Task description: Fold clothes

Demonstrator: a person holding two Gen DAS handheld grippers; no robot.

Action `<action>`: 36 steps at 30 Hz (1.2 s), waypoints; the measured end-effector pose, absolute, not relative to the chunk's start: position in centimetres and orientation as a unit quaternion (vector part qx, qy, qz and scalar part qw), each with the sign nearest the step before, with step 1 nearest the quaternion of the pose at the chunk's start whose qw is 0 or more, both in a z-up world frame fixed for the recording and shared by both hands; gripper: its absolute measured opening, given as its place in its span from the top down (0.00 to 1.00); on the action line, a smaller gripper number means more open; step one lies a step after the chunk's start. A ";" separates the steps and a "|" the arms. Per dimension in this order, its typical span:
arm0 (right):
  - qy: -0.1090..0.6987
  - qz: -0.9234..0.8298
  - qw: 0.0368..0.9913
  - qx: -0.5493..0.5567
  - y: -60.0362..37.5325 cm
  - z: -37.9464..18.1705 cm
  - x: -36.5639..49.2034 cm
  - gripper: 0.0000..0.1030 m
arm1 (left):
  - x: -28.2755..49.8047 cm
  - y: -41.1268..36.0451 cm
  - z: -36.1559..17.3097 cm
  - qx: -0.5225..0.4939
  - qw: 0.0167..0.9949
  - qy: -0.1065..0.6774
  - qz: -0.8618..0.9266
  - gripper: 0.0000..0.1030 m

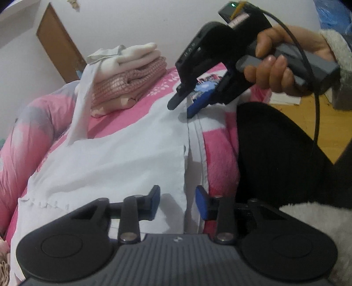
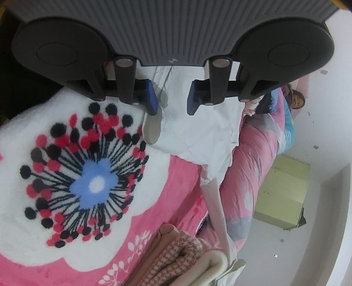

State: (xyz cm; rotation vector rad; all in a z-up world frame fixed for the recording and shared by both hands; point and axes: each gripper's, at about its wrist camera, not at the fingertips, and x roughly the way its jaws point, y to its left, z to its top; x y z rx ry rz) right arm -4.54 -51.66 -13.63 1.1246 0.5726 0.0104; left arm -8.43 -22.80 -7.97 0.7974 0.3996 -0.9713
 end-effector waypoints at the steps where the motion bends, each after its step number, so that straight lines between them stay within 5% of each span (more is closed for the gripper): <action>1: 0.265 0.004 0.808 0.527 -51.7 -13.6 -4.5 0.72 | -8.2 -22.7 -7.7 0.360 0.796 0.189 -0.449 0.79; 2: 0.262 0.002 0.808 0.527 -51.8 -13.7 -4.4 0.74 | -7.9 -22.6 -7.5 0.351 0.800 0.194 -0.447 0.86; 4: 0.255 0.001 0.810 0.528 -51.9 -13.8 -4.3 0.94 | -7.4 -22.4 -7.2 0.335 0.806 0.205 -0.443 0.92; 7: 0.240 0.004 0.814 0.530 -52.0 -13.8 -4.5 0.99 | -6.6 -22.0 -7.1 0.323 0.810 0.222 -0.437 0.99; 26: 0.263 -0.043 0.862 0.431 -52.8 -12.6 -4.7 0.99 | -7.0 -20.2 -7.6 0.322 0.763 0.265 -0.494 0.99; 27: 0.267 -0.045 0.866 0.421 -52.8 -12.3 -4.7 0.98 | -7.0 -20.1 -7.6 0.318 0.762 0.267 -0.497 0.98; 32: 0.317 -0.068 0.886 0.332 -51.8 -10.4 -4.9 0.92 | -6.2 -18.8 -6.7 0.280 0.769 0.269 -0.507 0.61; 34: 0.344 -0.075 0.894 0.278 -51.0 -9.3 -5.0 0.78 | -5.9 -18.3 -6.4 0.265 0.772 0.269 -0.511 0.59; 36: 0.347 -0.104 0.910 0.200 -49.8 -7.8 -5.6 0.77 | -5.7 -17.8 -6.0 0.249 0.775 0.270 -0.515 0.58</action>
